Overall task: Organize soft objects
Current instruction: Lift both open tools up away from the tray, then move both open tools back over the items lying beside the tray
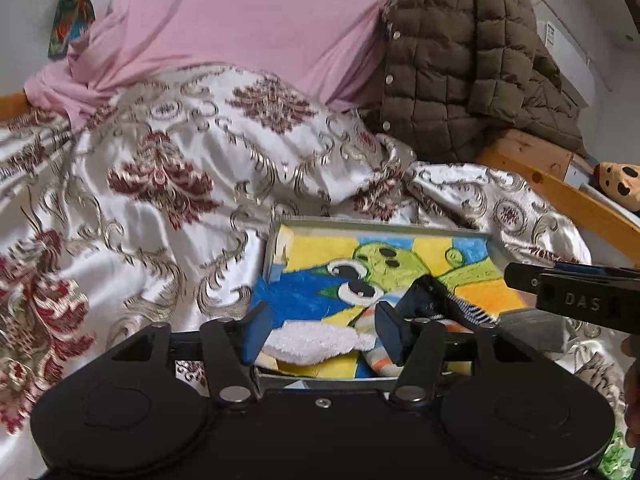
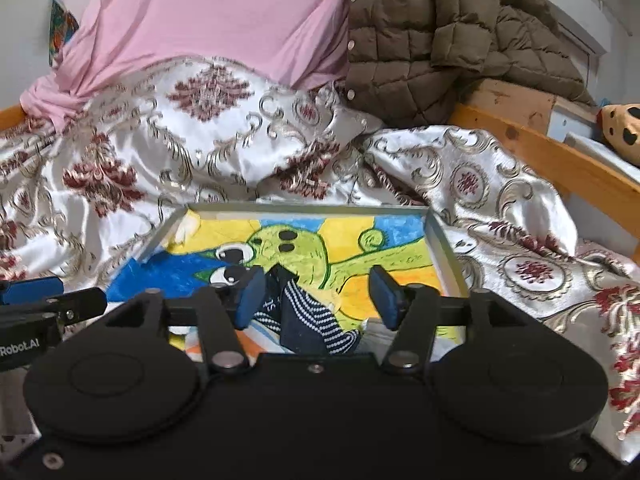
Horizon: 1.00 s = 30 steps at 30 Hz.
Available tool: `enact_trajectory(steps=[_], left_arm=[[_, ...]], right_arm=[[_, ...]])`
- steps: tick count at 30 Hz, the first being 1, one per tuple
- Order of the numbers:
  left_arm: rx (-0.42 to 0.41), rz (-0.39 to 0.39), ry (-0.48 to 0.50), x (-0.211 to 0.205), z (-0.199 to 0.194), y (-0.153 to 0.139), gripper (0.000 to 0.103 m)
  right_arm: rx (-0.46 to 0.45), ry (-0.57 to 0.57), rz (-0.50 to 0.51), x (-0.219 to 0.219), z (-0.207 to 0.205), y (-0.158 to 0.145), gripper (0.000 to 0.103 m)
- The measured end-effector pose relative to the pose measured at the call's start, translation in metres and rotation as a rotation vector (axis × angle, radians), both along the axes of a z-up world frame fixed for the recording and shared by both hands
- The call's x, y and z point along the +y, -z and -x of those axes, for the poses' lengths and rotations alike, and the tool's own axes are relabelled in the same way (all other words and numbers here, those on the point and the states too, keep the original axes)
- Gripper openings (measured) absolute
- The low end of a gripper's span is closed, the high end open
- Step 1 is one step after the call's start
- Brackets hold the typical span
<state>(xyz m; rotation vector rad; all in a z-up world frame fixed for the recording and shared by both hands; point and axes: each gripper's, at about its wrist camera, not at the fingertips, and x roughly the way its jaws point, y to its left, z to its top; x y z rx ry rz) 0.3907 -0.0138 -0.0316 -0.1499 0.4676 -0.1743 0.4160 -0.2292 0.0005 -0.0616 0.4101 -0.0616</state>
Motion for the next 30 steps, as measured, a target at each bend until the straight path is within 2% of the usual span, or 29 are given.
enact_trajectory(steps=[6, 13, 18, 24, 30], left_arm=[[-0.068, 0.008, -0.019, -0.001, 0.028, -0.034, 0.075], [-0.16, 0.011, -0.031, -0.001, 0.077, -0.076, 0.093], [-0.208, 0.03, -0.041, -0.002, 0.111, -0.097, 0.1], [-0.261, 0.057, -0.041, -0.001, 0.153, -0.113, 0.102], [-0.286, 0.076, -0.061, 0.007, 0.197, -0.112, 0.102]], right_arm=[[-0.072, 0.007, -0.032, -0.011, 0.036, -0.031, 0.067], [-0.168, 0.001, -0.029, -0.019, 0.087, -0.066, 0.088], [-0.233, -0.013, -0.028, -0.019, 0.125, -0.083, 0.101], [-0.299, -0.041, -0.038, -0.022, 0.171, -0.093, 0.102], [-0.37, -0.065, -0.076, -0.029, 0.209, -0.099, 0.102]])
